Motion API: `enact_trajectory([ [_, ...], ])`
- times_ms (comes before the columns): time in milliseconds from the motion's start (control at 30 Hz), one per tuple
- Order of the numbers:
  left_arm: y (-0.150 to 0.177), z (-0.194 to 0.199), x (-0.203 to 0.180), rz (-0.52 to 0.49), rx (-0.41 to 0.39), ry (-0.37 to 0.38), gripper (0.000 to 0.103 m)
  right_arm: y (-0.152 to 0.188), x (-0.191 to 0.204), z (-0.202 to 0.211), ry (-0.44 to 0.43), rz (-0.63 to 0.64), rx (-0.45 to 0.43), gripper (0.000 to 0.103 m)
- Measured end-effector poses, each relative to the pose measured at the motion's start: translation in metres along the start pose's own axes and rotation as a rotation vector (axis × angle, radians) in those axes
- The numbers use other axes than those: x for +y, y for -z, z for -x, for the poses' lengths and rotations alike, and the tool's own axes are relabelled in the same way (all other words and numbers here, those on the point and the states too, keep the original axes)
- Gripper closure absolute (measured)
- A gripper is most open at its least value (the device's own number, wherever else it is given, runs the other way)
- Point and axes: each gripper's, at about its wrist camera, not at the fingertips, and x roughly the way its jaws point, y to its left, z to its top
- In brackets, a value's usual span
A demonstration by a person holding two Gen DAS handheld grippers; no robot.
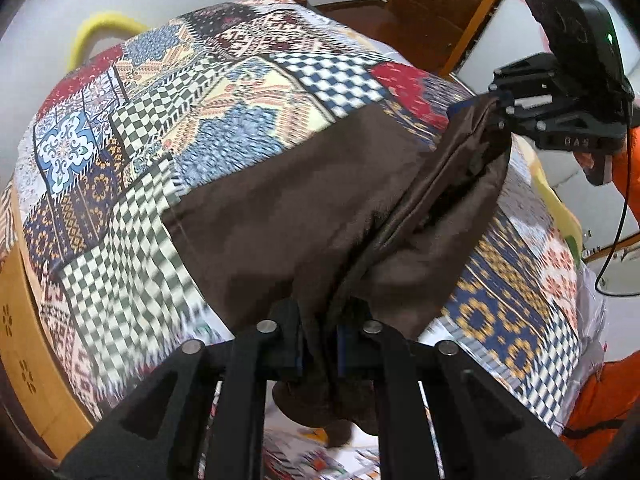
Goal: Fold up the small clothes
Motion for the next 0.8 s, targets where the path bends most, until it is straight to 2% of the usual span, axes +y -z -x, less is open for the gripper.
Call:
enact_trajectory([
  [167, -0.027, -0.022, 0.033, 0.033, -0.022, -0.073, 0.091, -0.021, -0.023, -0.032, 0.006, -0.018, 0.017, 0.094],
  [233, -0.032, -0.028, 0.040, 0.053, -0.034, -0.113, 0.083, -0.026, -0.030, -0.039, 0.007, -0.035, 0.003, 0.092],
  [300, -0.034, -0.033, 0.048, 0.092, -0.051, -0.179, 0.053, -0.029, -0.034, -0.040, -0.001, -0.053, -0.016, 0.089],
  [333, -0.034, -0.033, 0.051, 0.109, -0.057, -0.193, 0.045, -0.029, -0.035, -0.040, 0.004, -0.062, -0.025, 0.085],
  [367, -0.033, -0.033, 0.054, 0.128, -0.061, -0.204, 0.036, -0.029, -0.036, -0.039, 0.011, -0.072, -0.029, 0.074],
  [400, -0.032, -0.032, 0.056, 0.146, -0.064, -0.205, 0.035, -0.028, -0.036, -0.037, 0.017, -0.085, -0.040, 0.064],
  [433, -0.030, -0.030, 0.058, 0.165, -0.067, -0.204, 0.035, -0.027, -0.036, -0.033, 0.017, -0.092, -0.060, 0.062],
  [533, -0.017, -0.018, 0.059, 0.219, -0.084, -0.195, 0.035, -0.020, -0.034, -0.018, 0.012, -0.098, -0.120, 0.061],
  [667, 0.004, -0.007, 0.045, 0.219, -0.101, -0.219, 0.035, -0.006, -0.023, -0.003, 0.019, -0.079, -0.163, 0.059],
  [800, 0.029, 0.002, 0.029, 0.240, -0.124, -0.209, 0.035, 0.013, -0.011, 0.001, 0.022, -0.073, -0.186, 0.056],
])
